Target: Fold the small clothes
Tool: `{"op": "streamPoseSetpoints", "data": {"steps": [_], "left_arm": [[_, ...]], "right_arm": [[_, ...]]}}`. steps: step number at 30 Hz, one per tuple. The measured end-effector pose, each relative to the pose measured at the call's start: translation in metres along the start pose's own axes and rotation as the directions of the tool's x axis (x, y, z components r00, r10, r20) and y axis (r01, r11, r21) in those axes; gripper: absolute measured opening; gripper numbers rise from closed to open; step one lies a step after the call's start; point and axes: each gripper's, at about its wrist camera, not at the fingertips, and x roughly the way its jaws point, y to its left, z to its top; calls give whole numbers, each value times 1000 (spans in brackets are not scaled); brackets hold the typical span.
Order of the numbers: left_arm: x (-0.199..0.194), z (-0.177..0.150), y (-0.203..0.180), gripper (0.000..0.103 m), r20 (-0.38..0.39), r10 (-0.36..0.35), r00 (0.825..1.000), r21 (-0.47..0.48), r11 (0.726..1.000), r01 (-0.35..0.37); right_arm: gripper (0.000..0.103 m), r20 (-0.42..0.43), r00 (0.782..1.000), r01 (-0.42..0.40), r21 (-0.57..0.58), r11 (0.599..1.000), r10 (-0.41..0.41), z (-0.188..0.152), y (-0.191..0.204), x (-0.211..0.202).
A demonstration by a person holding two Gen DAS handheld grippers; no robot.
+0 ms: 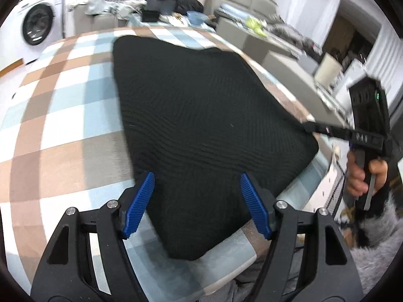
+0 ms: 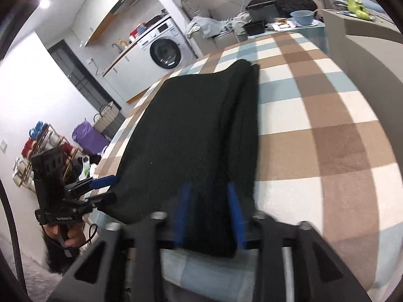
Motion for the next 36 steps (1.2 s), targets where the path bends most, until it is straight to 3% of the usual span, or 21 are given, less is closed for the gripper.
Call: {"op": "streamPoseSetpoints", "data": {"steps": [7, 9, 10, 15, 17, 22, 36], "left_arm": [[10, -10, 24, 69, -36, 78, 996, -109, 991, -81], [9, -10, 24, 58, -13, 66, 998, -108, 992, -67], [10, -10, 24, 44, -16, 42, 999, -110, 993, -43], [16, -5, 25, 26, -15, 50, 999, -96, 994, -51], [16, -3, 27, 20, -14, 40, 999, -104, 994, -41], [20, 5, 31, 18, -7, 44, 999, -108, 993, -44], [45, 55, 65, 18, 7, 126, 992, -150, 981, -123]], "right_arm": [[42, -38, 999, -7, 47, 999, 9, -5, -3, 16], [42, -39, 999, 2, 31, 1000, -1, -5, -1, 19], [42, -44, 999, 5, 23, 1000, -4, -5, 0, 20], [42, -58, 998, 23, -18, 1000, -24, -5, 5, 24], [35, -57, 998, 36, -42, 998, -38, -5, 8, 26], [27, -50, 998, 38, -44, 998, -40, -1, 11, 35], [27, -20, 996, 84, -30, 996, -84, 39, 23, 74]]}}
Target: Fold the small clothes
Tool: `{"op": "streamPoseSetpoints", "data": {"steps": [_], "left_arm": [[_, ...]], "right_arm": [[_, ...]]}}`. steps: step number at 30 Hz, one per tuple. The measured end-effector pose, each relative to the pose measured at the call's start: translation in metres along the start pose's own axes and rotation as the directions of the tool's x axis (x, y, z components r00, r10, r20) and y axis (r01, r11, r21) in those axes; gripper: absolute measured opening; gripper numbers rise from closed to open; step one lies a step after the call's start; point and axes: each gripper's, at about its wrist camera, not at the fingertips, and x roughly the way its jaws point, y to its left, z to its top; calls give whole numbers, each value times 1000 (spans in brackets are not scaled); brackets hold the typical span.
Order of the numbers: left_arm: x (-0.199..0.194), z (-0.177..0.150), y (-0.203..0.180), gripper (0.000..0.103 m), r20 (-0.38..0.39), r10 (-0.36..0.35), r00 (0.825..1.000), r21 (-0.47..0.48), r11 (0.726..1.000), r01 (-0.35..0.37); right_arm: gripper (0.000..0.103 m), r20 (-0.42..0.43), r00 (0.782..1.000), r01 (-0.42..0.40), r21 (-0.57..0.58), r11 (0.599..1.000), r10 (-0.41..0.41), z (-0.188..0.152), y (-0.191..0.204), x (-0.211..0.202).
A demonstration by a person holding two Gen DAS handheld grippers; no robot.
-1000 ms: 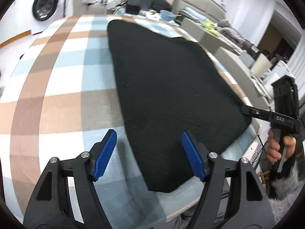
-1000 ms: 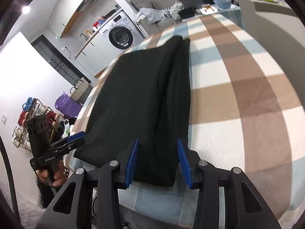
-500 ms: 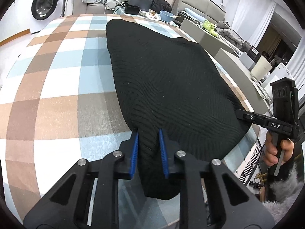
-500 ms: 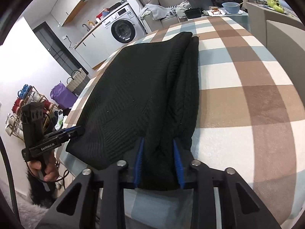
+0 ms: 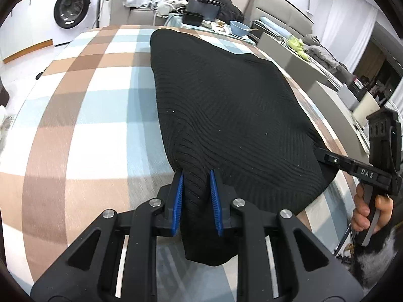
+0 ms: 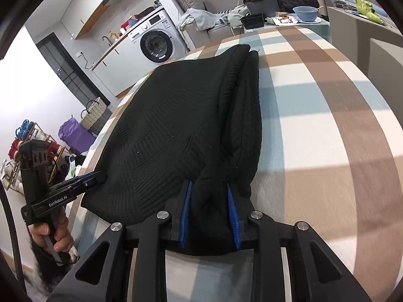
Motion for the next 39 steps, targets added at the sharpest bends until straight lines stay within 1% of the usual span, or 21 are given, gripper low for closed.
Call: {"op": "streamPoseSetpoints", "data": {"steps": [8, 14, 15, 17, 20, 25, 26, 27, 29, 30, 32, 33, 35, 37, 38, 39], "left_arm": [[16, 23, 10, 18, 20, 46, 999, -1, 999, -46], [22, 30, 10, 18, 33, 67, 997, -3, 998, -67], [22, 30, 10, 18, 35, 69, 997, -2, 998, -69], [21, 30, 11, 19, 42, 74, 996, -4, 997, -74], [17, 28, 11, 19, 53, 81, 995, -9, 997, -81], [6, 22, 13, 22, 68, 99, 993, -11, 995, -98], [3, 21, 13, 22, 71, 103, 992, -12, 995, -102], [0, 20, 13, 25, 73, 110, 991, -13, 994, -109], [-5, 18, 13, 38, 84, 124, 989, -15, 992, -123], [-9, 16, 12, 42, 95, 134, 986, -16, 991, -133], [-19, 14, 11, 64, 124, 143, 982, -19, 990, -142], [-24, 13, 10, 69, 145, 142, 979, -21, 990, -141], [-35, 11, 8, 83, 191, 139, 972, -23, 990, -137], [-47, 9, 5, 88, 240, 145, 960, -18, 989, -145], [-52, 8, 4, 90, 256, 148, 955, -13, 989, -150], [-57, 6, 2, 94, 276, 150, 949, -7, 988, -155]], "right_arm": [[28, 19, 997, 73, -27, 997, -73, 18, 13, 14], [29, 22, 996, 90, -32, 995, -90, 25, 16, 17], [30, 24, 995, 94, -35, 995, -93, 25, 16, 16], [37, 31, 994, 104, -40, 994, -103, 24, 17, 15], [41, 47, 993, 114, -55, 992, -112, 25, 17, 10], [43, 57, 992, 112, -53, 992, -109, 24, 16, 2], [46, 61, 992, 109, -55, 992, -106, 25, 16, 0], [48, 66, 992, 107, -58, 993, -103, 25, 16, -2], [64, 74, 993, 98, -64, 993, -94, 25, 17, -6], [68, 77, 993, 94, -70, 993, -88, 26, 18, -8], [81, 94, 992, 86, -84, 993, -78, 25, 20, -13], [86, 106, 992, 84, -89, 993, -74, 25, 21, -17], [95, 137, 988, 81, -95, 992, -68, 24, 23, -23], [101, 165, 984, 82, -103, 991, -64, 22, 25, -30], [102, 187, 981, 76, -116, 990, -53, 20, 26, -34], [102, 201, 978, 72, -123, 990, -46, 19, 28, -38]]}}
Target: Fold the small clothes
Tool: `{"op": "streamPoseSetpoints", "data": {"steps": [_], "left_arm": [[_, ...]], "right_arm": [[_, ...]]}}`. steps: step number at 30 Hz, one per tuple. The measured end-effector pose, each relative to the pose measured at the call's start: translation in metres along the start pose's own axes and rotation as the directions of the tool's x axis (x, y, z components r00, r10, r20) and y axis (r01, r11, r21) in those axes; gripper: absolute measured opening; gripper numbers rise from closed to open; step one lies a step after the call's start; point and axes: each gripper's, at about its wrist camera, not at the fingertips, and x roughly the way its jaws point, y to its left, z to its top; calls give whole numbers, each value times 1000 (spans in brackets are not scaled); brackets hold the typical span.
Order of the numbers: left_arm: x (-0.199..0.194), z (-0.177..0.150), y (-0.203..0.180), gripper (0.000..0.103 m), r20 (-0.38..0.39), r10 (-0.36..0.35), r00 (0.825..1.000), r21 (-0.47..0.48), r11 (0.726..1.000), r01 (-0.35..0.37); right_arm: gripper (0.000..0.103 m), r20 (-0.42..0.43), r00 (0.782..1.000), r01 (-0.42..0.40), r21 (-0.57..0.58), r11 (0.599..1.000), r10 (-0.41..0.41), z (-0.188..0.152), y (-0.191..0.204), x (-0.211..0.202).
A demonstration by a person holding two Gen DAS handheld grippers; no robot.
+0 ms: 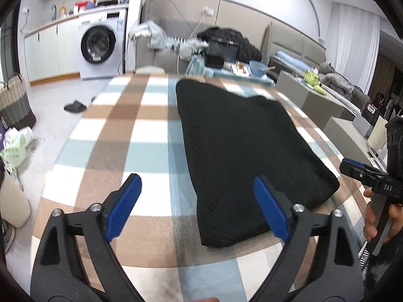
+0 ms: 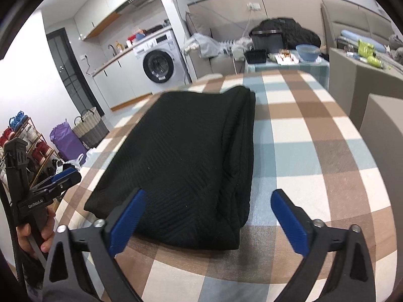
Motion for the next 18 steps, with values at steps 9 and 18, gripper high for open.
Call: {"op": "streamPoseSetpoints", "data": {"steps": [9, 18], "left_arm": [[-29, -11, -3, 102, 115, 27, 993, 41, 999, -32], [-33, -30, -5, 102, 120, 10, 993, 32, 999, -14]], "right_arm": [[103, 140, 989, -36, -76, 996, 47, -13, 12, -29], [103, 169, 978, -109, -79, 991, 121, -34, 17, -35]]}}
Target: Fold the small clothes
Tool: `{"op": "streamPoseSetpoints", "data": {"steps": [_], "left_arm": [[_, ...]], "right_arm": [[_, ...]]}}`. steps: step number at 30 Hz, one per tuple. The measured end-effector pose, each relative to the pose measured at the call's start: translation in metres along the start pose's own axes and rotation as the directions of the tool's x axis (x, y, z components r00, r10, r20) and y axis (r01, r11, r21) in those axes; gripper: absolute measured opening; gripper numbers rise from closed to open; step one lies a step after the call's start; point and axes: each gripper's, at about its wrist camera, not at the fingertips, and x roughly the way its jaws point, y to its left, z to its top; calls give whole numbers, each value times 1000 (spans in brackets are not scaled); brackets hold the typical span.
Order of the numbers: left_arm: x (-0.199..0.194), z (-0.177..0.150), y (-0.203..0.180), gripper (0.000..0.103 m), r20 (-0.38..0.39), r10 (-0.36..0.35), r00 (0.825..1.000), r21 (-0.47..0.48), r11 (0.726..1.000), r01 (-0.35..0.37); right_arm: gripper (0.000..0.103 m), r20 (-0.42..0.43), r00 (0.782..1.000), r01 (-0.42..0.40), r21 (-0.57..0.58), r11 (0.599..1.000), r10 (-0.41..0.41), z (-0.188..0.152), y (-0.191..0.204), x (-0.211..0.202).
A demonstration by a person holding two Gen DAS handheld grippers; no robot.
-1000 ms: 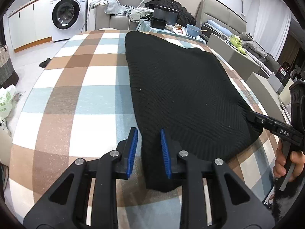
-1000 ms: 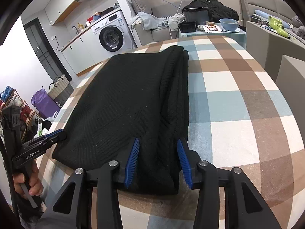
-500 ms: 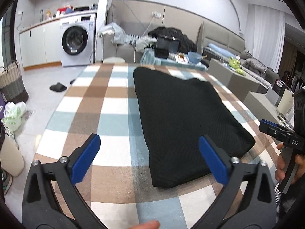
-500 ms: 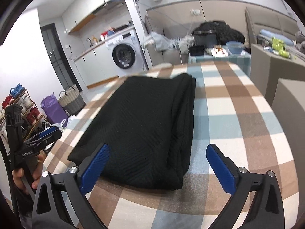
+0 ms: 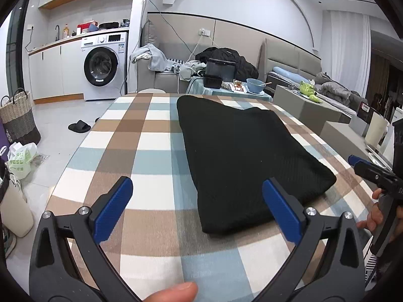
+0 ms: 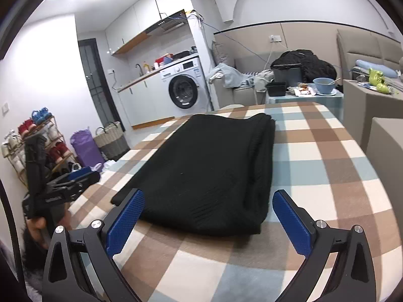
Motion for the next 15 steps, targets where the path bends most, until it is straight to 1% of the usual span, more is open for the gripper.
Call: {"op": "streamPoseSetpoints", "data": {"steps": [2, 5, 9, 12, 15], "left_arm": [[0, -1, -1, 102, 3, -13, 1000, -9, 1000, 13], [-2, -8, -3, 102, 21, -37, 999, -11, 999, 37], [-6, -17, -9, 102, 27, -55, 998, 7, 998, 55], [-7, -22, -15, 102, 43, -50, 998, 34, 998, 48], [-6, -25, -16, 102, 42, -51, 998, 42, 998, 49]], "right_arm": [[103, 17, 999, -35, 26, 999, 35, -3, -3, -2], [103, 42, 998, -57, 51, 997, 55, -6, -7, -6], [103, 65, 996, -66, 50, 997, 63, -9, -8, -9], [103, 80, 995, -61, 53, 997, 57, -10, -9, -12], [103, 88, 995, -49, 51, 997, 45, -11, -8, -14]]}}
